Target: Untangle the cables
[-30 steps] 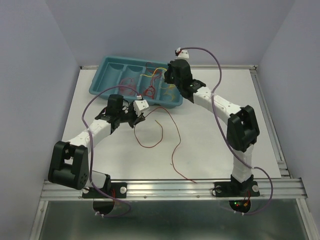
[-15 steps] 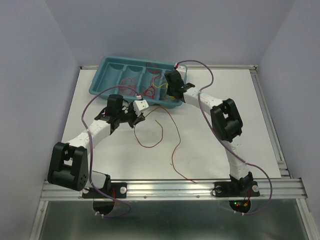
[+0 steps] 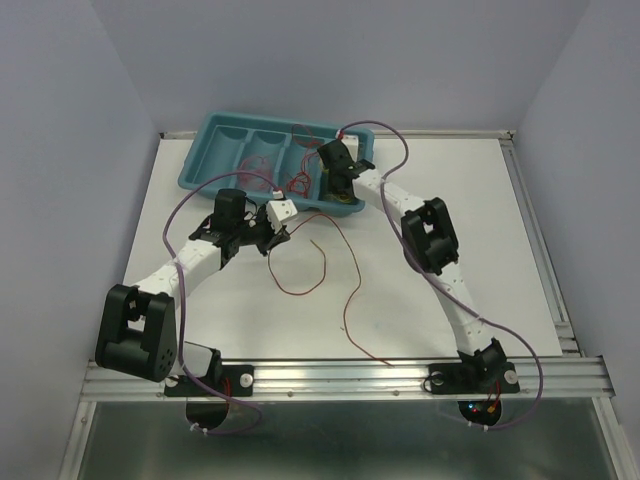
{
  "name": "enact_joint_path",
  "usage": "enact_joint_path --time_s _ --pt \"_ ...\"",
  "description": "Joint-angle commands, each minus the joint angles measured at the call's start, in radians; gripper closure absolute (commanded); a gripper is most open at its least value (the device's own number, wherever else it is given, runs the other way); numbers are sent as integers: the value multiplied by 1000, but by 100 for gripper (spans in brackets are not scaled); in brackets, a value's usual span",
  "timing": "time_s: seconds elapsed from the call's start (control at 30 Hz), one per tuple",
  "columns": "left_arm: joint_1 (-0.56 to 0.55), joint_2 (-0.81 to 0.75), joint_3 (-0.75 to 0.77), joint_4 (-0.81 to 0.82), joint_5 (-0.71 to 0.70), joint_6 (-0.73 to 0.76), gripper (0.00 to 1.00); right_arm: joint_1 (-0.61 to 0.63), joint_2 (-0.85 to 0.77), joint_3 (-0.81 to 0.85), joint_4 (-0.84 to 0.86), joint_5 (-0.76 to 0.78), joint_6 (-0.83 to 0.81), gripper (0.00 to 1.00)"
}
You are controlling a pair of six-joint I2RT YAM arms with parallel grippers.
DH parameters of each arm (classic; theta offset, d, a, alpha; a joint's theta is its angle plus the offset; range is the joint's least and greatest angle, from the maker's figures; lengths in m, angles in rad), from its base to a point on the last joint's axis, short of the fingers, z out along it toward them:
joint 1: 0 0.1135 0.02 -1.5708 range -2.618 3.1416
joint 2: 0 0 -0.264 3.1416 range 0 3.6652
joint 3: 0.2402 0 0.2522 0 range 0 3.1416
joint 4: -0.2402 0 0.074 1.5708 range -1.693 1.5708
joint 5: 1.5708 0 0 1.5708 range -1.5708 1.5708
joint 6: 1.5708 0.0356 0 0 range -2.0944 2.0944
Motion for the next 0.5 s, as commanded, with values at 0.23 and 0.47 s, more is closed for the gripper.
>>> enact_joint_path --time_s 0.23,0.47 --pt "-8 -28 -3 20 10 -7 100 -8 -190 24 -94 46 -33 71" --pt "-6 -34 -6 23 9 -7 100 -8 -393 -118 -88 37 -23 69"
